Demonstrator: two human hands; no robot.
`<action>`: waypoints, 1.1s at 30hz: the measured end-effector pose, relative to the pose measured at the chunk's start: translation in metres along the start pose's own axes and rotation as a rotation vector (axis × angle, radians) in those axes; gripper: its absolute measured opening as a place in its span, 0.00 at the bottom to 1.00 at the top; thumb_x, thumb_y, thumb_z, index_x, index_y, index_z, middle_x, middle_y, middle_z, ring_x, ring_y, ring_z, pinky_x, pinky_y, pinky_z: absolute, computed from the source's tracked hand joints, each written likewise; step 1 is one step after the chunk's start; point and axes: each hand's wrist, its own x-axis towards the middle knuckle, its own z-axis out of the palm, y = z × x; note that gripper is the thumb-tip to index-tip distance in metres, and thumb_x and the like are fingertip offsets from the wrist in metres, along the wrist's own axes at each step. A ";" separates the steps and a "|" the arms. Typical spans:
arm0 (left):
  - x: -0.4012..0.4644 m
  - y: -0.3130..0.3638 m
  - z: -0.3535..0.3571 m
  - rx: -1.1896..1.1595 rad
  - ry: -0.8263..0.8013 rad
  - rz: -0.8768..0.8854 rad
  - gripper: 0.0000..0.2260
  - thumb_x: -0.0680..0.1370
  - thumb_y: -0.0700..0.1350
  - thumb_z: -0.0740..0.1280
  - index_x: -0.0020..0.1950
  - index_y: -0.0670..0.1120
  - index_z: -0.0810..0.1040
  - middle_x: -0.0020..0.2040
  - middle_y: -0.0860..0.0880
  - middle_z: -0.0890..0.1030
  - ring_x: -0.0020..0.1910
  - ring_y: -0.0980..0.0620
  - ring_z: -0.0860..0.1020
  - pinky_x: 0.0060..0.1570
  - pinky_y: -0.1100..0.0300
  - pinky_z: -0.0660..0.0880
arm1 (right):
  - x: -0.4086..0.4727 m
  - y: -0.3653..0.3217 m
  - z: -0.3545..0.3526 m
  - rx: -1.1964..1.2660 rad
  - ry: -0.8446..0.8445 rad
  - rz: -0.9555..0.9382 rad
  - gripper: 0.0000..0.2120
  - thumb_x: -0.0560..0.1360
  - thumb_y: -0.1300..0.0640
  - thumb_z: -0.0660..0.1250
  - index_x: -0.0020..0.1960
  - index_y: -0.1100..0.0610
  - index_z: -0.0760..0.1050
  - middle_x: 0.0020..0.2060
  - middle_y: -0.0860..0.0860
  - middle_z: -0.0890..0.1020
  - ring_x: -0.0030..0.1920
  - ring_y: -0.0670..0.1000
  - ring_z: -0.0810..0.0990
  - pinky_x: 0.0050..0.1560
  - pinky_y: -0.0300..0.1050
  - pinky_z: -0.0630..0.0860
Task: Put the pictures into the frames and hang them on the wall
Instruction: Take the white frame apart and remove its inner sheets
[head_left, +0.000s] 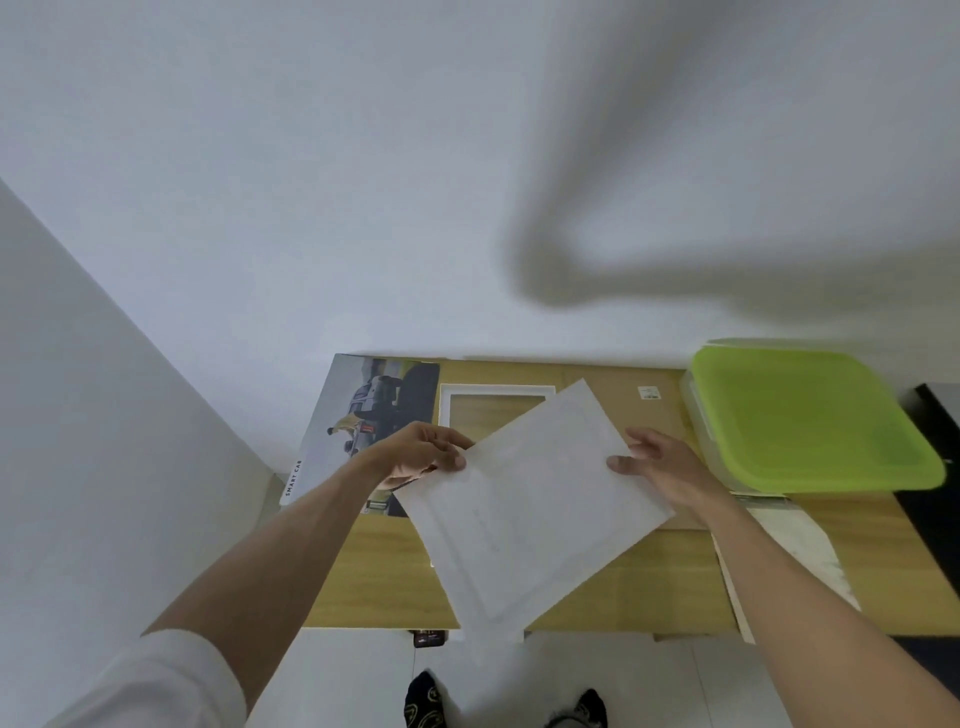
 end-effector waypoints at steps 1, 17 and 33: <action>0.002 0.002 0.004 -0.009 0.000 -0.006 0.12 0.74 0.33 0.71 0.57 0.40 0.83 0.52 0.38 0.84 0.49 0.43 0.83 0.50 0.51 0.81 | 0.001 0.003 -0.003 0.008 -0.021 0.007 0.20 0.70 0.56 0.78 0.60 0.52 0.79 0.52 0.49 0.85 0.50 0.52 0.85 0.52 0.50 0.80; 0.064 0.001 0.194 -0.121 0.326 -0.068 0.12 0.70 0.34 0.75 0.53 0.34 0.82 0.50 0.39 0.84 0.47 0.44 0.83 0.42 0.60 0.80 | -0.006 0.155 -0.178 0.304 -0.095 0.294 0.13 0.75 0.69 0.69 0.59 0.64 0.77 0.48 0.59 0.86 0.45 0.58 0.86 0.43 0.49 0.81; 0.152 0.010 0.394 -0.079 0.417 -0.050 0.09 0.72 0.30 0.71 0.51 0.35 0.79 0.43 0.42 0.79 0.38 0.48 0.78 0.40 0.57 0.78 | -0.017 0.247 -0.319 -0.139 0.102 0.410 0.10 0.76 0.62 0.70 0.57 0.58 0.76 0.47 0.55 0.83 0.45 0.56 0.83 0.38 0.48 0.76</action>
